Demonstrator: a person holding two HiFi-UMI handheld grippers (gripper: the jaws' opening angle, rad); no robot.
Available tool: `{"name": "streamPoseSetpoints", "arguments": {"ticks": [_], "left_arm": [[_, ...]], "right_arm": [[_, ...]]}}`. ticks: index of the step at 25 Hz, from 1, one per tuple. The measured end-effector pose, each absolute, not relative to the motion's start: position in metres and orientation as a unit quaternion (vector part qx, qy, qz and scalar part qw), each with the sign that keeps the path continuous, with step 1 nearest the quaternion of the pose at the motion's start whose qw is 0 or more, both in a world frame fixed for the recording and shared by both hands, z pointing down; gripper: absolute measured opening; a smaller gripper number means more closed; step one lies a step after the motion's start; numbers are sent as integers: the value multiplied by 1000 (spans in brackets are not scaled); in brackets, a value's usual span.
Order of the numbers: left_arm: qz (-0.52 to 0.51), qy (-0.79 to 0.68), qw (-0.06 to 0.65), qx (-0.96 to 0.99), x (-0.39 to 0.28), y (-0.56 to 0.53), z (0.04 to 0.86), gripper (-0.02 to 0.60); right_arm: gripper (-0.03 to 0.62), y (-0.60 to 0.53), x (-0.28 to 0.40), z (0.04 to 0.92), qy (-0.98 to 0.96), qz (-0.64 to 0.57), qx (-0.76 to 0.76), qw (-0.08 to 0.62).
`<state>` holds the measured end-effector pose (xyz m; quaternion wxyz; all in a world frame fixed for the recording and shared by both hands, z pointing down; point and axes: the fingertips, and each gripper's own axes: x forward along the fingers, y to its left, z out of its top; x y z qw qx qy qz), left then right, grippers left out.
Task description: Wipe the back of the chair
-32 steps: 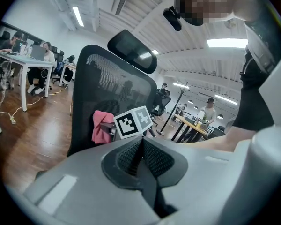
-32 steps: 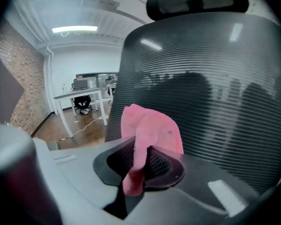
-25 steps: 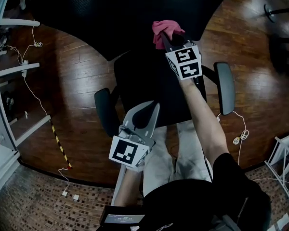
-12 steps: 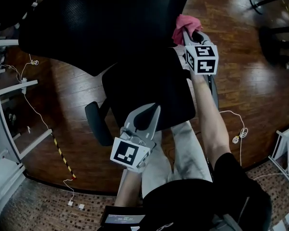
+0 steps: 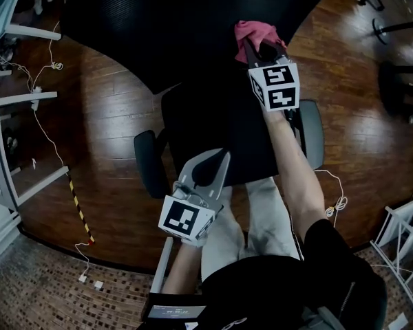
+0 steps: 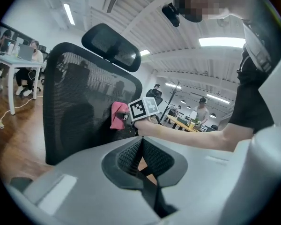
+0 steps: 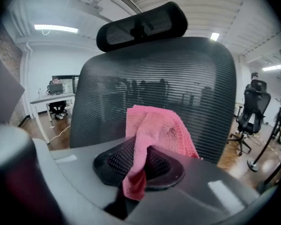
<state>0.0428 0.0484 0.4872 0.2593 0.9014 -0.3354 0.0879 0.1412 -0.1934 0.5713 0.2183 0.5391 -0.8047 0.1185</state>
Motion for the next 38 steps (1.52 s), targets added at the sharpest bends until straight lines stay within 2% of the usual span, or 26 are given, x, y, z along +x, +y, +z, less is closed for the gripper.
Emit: {"name": "streamPoseSetpoints", "arguments": {"ticks": [17, 22, 29, 38], "left_arm": [[58, -428, 273, 860, -103, 47, 495, -9], [56, -446, 275, 850, -130, 45, 495, -9], [61, -444, 275, 851, -135, 38, 497, -9], [72, -399, 265, 875, -79, 23, 488, -9]], "right_arm": [[40, -183, -149, 559, -907, 74, 353, 220], [40, -180, -200, 547, -923, 58, 315, 215], [40, -195, -184, 540, -918, 64, 336, 203], [40, -211, -78, 525, -893, 72, 399, 195]]}}
